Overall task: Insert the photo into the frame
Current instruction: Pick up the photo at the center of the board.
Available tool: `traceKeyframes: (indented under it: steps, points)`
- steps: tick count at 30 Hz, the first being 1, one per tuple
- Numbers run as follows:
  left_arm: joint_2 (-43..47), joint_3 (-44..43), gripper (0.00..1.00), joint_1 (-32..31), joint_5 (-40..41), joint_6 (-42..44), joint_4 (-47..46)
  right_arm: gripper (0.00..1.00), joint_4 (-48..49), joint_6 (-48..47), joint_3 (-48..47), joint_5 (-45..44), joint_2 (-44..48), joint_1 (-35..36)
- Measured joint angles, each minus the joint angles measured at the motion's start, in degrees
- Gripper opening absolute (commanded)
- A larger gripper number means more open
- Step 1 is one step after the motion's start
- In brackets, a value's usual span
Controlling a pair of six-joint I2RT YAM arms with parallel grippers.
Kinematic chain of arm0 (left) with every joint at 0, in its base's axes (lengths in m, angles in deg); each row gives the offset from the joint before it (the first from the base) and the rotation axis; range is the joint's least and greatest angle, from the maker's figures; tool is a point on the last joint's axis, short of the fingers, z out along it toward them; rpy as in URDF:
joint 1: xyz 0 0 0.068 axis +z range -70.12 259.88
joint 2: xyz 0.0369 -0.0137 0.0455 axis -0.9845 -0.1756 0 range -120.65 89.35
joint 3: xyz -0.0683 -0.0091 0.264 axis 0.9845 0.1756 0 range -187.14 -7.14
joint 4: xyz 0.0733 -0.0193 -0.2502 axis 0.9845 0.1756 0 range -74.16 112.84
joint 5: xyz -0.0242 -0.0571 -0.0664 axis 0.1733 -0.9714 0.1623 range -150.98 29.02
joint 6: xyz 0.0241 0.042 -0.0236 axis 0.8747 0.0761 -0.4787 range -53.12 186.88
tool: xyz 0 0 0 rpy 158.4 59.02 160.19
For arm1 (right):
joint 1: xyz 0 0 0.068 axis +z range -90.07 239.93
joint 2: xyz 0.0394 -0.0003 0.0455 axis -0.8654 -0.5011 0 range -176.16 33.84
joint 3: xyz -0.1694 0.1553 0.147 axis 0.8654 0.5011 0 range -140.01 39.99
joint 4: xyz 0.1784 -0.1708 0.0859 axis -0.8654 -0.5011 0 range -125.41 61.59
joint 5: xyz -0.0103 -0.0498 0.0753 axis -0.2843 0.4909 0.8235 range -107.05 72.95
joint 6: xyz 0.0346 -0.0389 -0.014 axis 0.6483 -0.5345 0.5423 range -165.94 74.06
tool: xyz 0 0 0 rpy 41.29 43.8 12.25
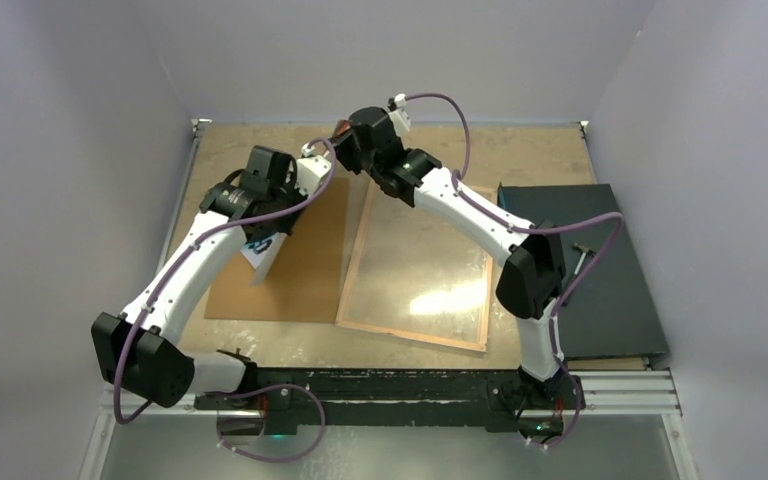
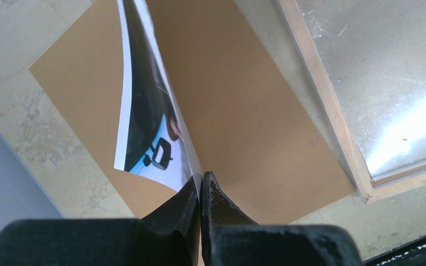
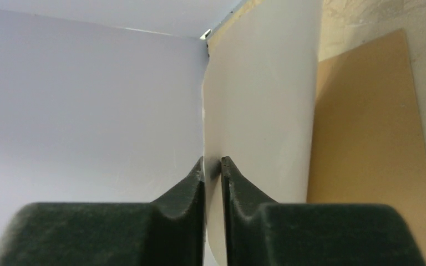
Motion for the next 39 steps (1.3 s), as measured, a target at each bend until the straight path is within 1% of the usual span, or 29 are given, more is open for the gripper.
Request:
traceKeyframes:
  steps: [3, 7, 9, 10, 15, 17, 19, 22, 25, 28, 31, 32, 35, 39]
  points:
    - [0.0, 0.0, 0.00, 0.0, 0.0, 0.0, 0.2, 0.61, 0.1, 0.3, 0.7, 0.4, 0.0, 0.0]
    - [-0.1, -1.0, 0.00, 0.0, 0.0, 0.0, 0.9, 0.86, 1.2, -0.8, 4.2, 2.9, 1.4, -0.7]
    - [-0.2, -2.3, 0.00, 0.0, 0.0, 0.1, 1.0, 0.95, 2.1, -2.2, 7.3, 4.9, 3.1, -1.4]
    - [-0.2, -3.3, 0.00, 0.0, -0.1, 0.1, 1.2, 0.98, 2.8, -3.4, 9.4, 6.2, 4.5, -2.2]
    - [-1.4, -8.9, 0.00, 0.0, -1.7, 0.5, 2.5, 0.99, 9.3, -8.8, 21.1, 11.6, 13.9, -7.3]
    - [-2.6, -11.1, 0.00, 0.0, -2.7, 1.0, 3.1, 0.99, 12.9, -11.5, 25.5, 15.2, 18.5, -10.4]
    - [-3.7, -12.7, 0.00, -0.1, -3.6, 1.6, 3.8, 0.99, 16.0, -13.7, 27.9, 18.6, 21.2, -12.7]
    - [-5.7, -15.5, 0.00, -0.4, -4.9, 2.6, 5.9, 0.99, 21.0, -20.0, 30.1, 27.3, 23.7, -16.7]
    - [-7.0, -18.6, 0.00, -0.7, -5.8, 3.5, 7.5, 0.98, 22.4, -27.2, 30.4, 34.6, 24.0, -18.7]
    - [-6.8, -19.6, 0.00, -0.7, -6.3, 3.7, 7.7, 0.99, 19.3, -32.0, 30.3, 34.7, 24.0, -18.3]
    - [-6.8, -19.6, 0.00, -0.7, -6.7, 3.8, 8.1, 0.99, 13.9, -33.8, 30.3, 31.8, 24.1, -17.5]
    - [-6.8, -19.7, 0.00, -0.7, -6.9, 3.9, 8.5, 0.99, 13.6, -34.1, 31.3, 31.5, 24.4, -17.3]
    - [-6.9, -20.9, 0.00, -0.7, -7.3, 5.0, 10.3, 0.99, 17.1, -37.7, 39.0, 33.3, 28.5, -17.2]
    - [-6.6, -22.1, 0.00, -0.7, -7.4, 6.6, 11.2, 0.99, 22.4, -47.2, 46.1, 36.7, 34.4, -17.2]
